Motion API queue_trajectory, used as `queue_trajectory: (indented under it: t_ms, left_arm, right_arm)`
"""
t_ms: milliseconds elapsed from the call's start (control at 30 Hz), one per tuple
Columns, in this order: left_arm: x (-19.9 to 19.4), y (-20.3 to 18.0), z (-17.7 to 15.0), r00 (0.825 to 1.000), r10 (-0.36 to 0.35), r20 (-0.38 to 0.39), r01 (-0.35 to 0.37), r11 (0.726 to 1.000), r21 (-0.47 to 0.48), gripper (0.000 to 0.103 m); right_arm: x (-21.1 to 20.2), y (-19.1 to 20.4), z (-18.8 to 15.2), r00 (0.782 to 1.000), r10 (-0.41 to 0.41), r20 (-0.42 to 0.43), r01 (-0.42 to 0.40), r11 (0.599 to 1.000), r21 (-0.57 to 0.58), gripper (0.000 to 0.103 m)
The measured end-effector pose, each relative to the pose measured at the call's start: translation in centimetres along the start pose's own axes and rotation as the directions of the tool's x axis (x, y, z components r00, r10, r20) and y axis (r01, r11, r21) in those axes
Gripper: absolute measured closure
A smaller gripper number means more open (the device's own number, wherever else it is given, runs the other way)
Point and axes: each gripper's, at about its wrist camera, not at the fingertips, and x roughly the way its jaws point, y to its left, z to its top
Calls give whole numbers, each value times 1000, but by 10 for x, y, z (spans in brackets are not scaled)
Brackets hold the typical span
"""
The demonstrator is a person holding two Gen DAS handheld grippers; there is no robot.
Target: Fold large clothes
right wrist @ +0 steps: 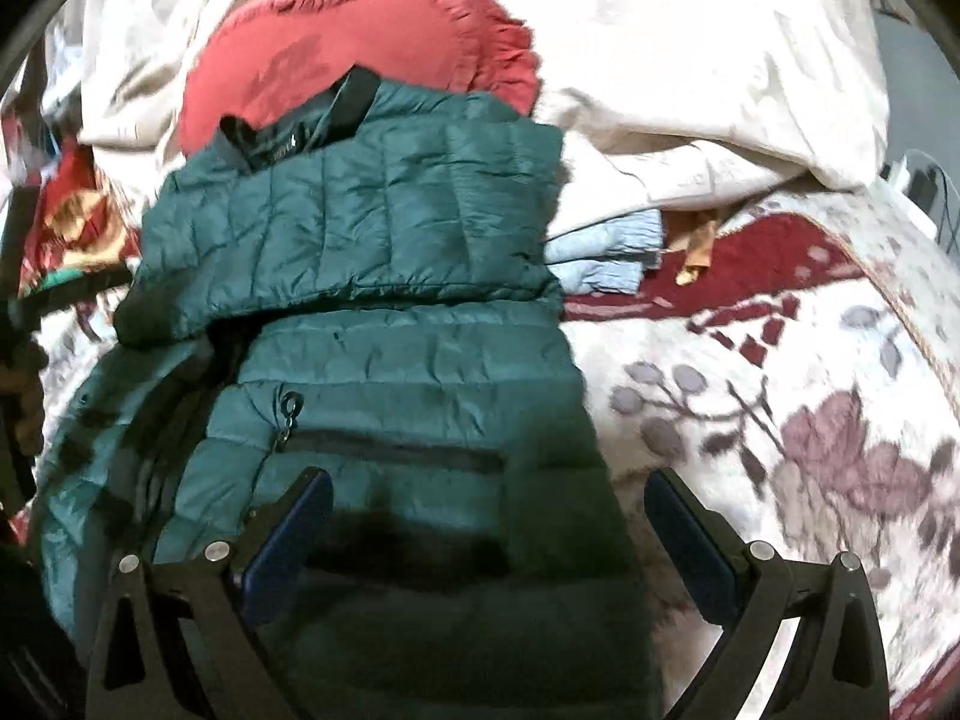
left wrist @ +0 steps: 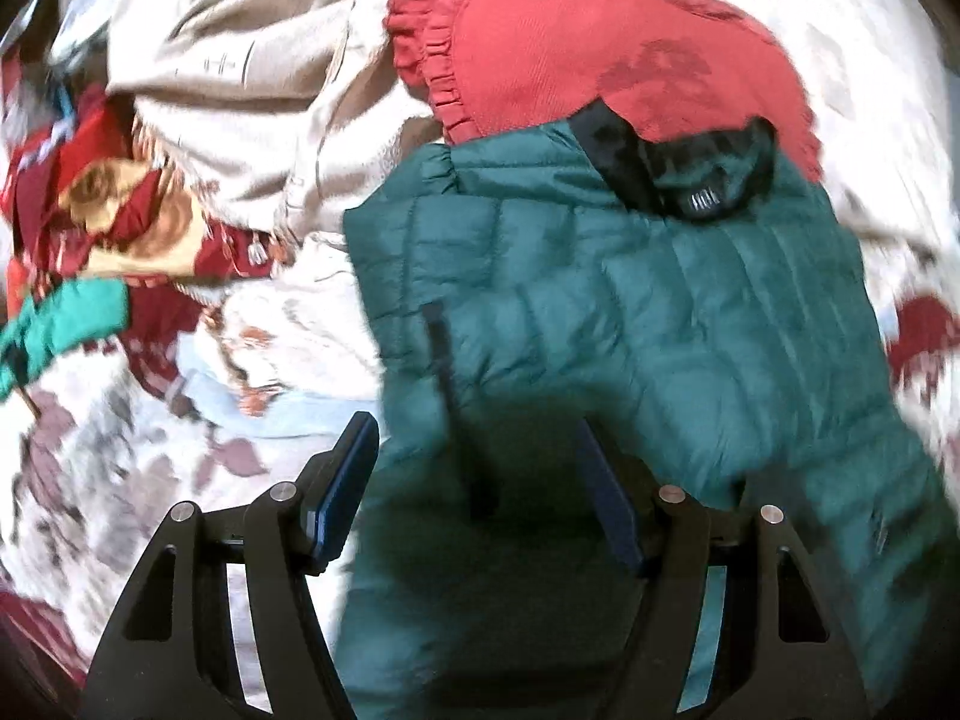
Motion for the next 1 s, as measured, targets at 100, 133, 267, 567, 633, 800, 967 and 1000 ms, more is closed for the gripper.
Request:
queue_trajectory:
  t_ms: [100,133,267,567,633,800,967,1000]
  left_arm:
    - [-14,21,-26,1000,7,-13,-6,998,69,35]
    - [-20,34,-35,999,-5,-34,7,999,51,35]
    - [-35,68,-58,991,-74,-115,70,997,-42,35]
    - [-35,88,-116,923,-273,-271,197,941,-276,30]
    - [-33,84,-124,900,-331,-283,245,922,-300,30]
    - [-32,78,-141,858,-422,-292,327,888,-323,23]
    - [-47,82,-161,851,-480,-213,405,859,-314,22]
    - [-50,82,-163,834,-511,-207,437,842,-316,21]
  right_arm:
    - [-6,-7,-4,1000,-13,-4,13,999,-47,0]
    - [-6,-9,-7,1000,-10,-15,9,999,-50,0]
    - [1,-26,-22,995,46,-93,-46,999,2,0]
    - [10,-34,-51,984,126,-127,-104,980,167,0]
    - [5,-35,-56,982,139,-127,-114,975,188,0]
    - [-11,-31,-70,973,195,-123,-162,958,237,0]
    - [-25,-25,-88,970,218,-109,-190,957,218,0]
    - [-29,-25,-91,967,237,-91,-212,953,217,0]
